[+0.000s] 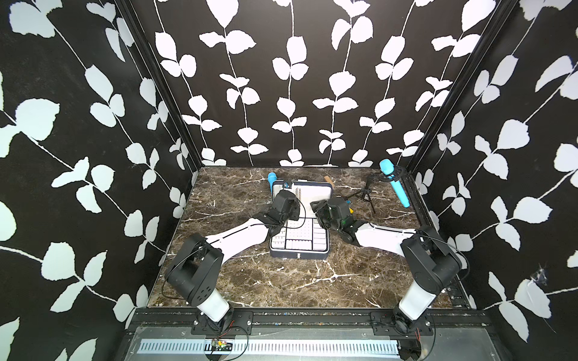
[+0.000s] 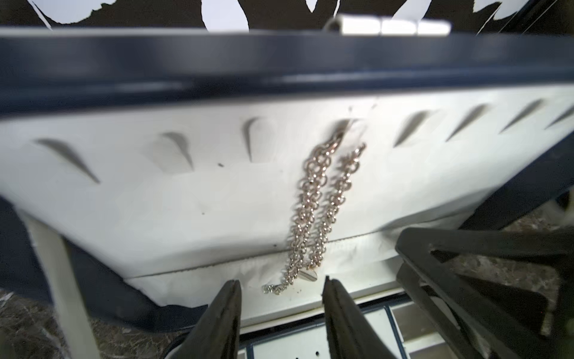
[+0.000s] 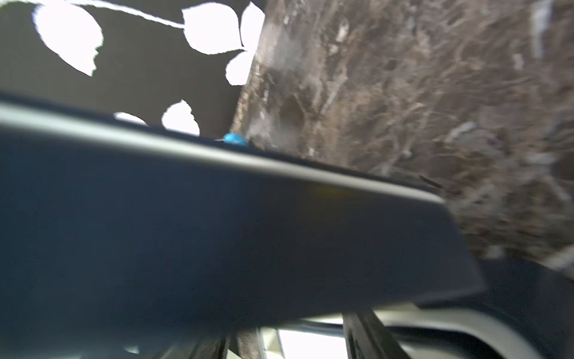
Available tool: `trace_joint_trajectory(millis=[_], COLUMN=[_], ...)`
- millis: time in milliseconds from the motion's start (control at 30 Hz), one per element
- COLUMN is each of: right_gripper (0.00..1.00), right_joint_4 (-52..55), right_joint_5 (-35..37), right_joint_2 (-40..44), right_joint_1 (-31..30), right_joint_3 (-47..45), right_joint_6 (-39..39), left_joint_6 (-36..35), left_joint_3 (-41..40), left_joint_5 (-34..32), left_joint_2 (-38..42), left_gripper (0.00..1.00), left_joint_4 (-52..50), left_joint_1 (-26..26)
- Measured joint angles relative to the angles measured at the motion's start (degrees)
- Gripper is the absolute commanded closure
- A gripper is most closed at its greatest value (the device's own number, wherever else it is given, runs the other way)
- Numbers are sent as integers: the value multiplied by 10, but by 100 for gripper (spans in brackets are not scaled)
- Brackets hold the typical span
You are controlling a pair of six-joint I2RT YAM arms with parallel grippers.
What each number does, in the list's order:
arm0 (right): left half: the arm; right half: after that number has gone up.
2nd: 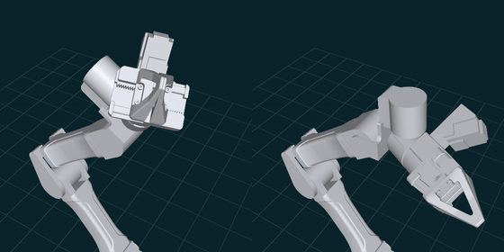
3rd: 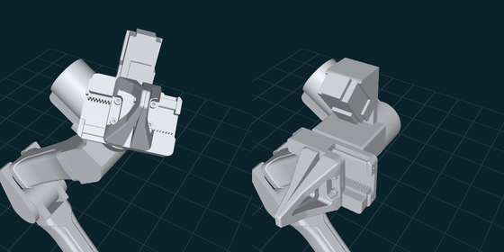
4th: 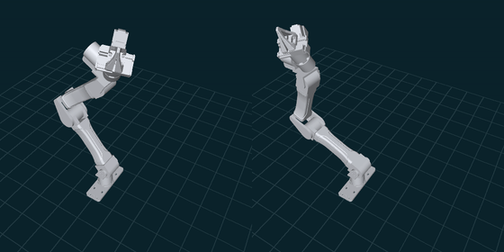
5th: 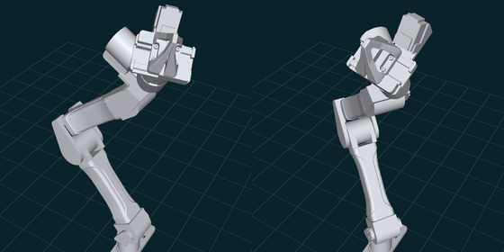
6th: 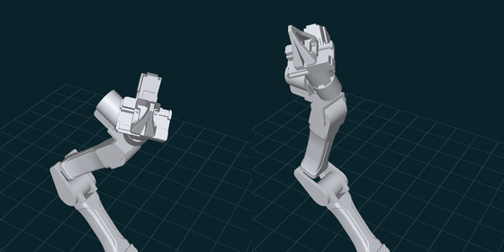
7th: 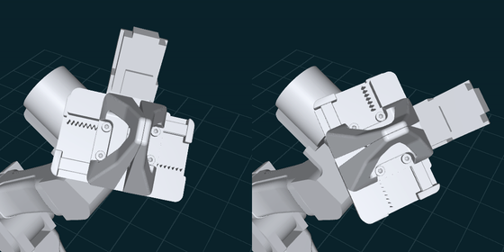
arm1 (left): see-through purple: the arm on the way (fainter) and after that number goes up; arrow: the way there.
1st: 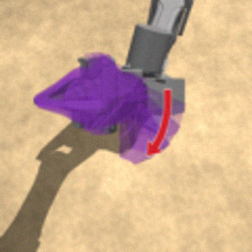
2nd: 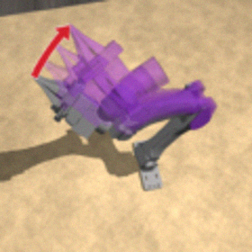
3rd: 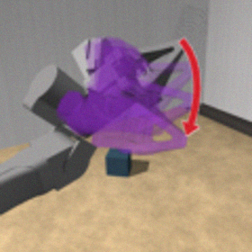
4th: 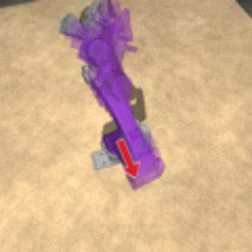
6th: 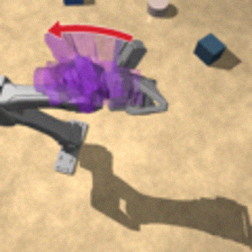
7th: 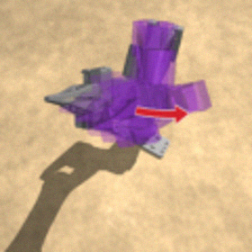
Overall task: Put jewelry chain into jewelry box
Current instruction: Open the storage slot of the jewelry box.
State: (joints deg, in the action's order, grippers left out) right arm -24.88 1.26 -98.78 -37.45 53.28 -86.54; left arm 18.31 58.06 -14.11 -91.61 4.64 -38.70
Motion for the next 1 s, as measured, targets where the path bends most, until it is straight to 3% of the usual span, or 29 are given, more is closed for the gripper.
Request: trace_joint_trajectory(millis=[467,767,1000], right_gripper=[57,86,100], right_joint_4=[-38,-36,-36], right_joint_5=[35,40,39], right_joint_2=[-30,-51,-54], right_joint_1=[0,0,0], right_joint_3=[12,30,29], right_joint_6=[-51,-58,-56], left_joint_6=[12,30,39], left_joint_3=[1,1,1], left_joint_5=[4,17,25], left_joint_2=[-9,-9,-11], left_gripper=[55,56,57], left_joint_4=[14,14,25], left_joint_1=[7,16,17])
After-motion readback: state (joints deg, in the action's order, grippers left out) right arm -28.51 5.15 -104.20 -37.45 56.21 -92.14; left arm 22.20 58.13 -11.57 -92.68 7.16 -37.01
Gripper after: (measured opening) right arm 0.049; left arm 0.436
